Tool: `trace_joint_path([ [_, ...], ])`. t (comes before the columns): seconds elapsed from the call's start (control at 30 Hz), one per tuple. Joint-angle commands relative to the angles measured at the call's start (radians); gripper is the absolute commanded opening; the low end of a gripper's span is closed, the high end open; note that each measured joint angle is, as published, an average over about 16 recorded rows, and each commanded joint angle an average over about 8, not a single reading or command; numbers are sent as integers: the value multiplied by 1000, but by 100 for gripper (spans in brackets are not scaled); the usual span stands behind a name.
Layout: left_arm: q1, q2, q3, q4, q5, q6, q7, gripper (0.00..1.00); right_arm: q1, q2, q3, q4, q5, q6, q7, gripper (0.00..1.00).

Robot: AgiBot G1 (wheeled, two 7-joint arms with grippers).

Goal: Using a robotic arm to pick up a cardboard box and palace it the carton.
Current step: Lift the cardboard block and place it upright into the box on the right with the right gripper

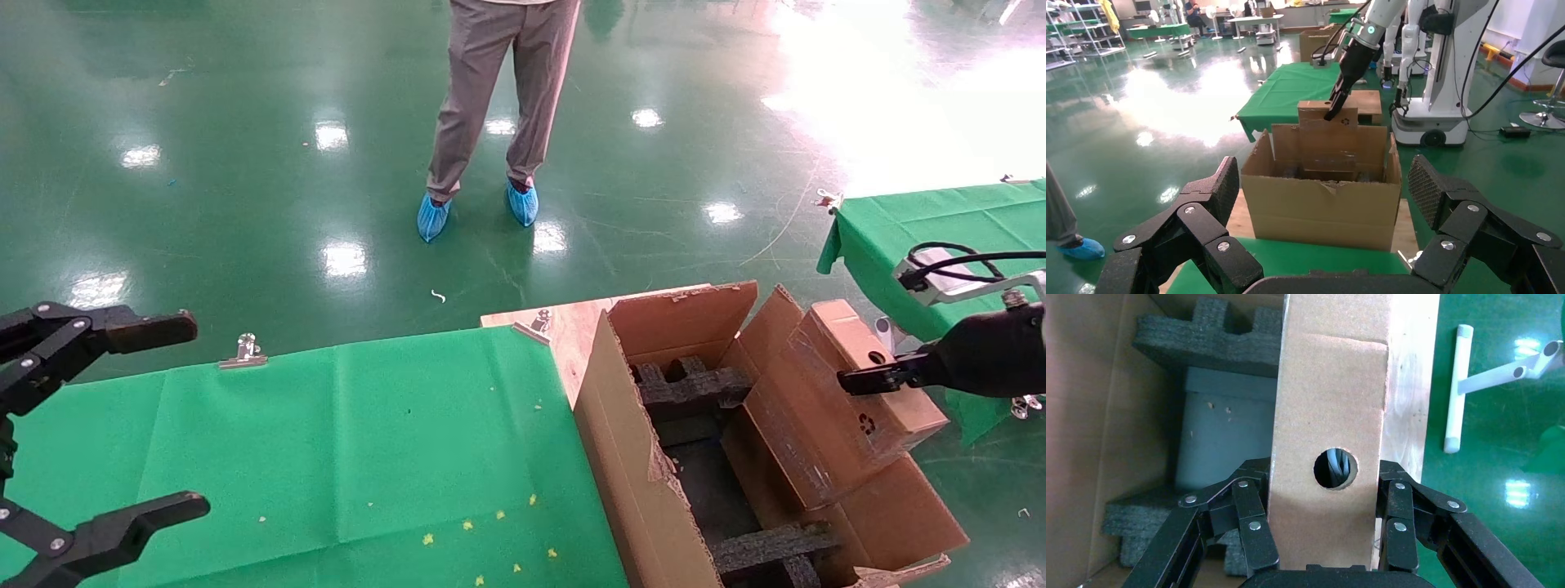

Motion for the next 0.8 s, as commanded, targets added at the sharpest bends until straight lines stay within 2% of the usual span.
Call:
trace_joint_path([
  [0.03, 0, 0, 0, 0, 0, 0, 0, 100, -7, 0, -4, 13, -8, 17, 17, 0],
  [0.8, 0, 0, 0, 0, 0, 0, 0, 100, -146, -68, -54, 31, -26, 178, 136, 0],
])
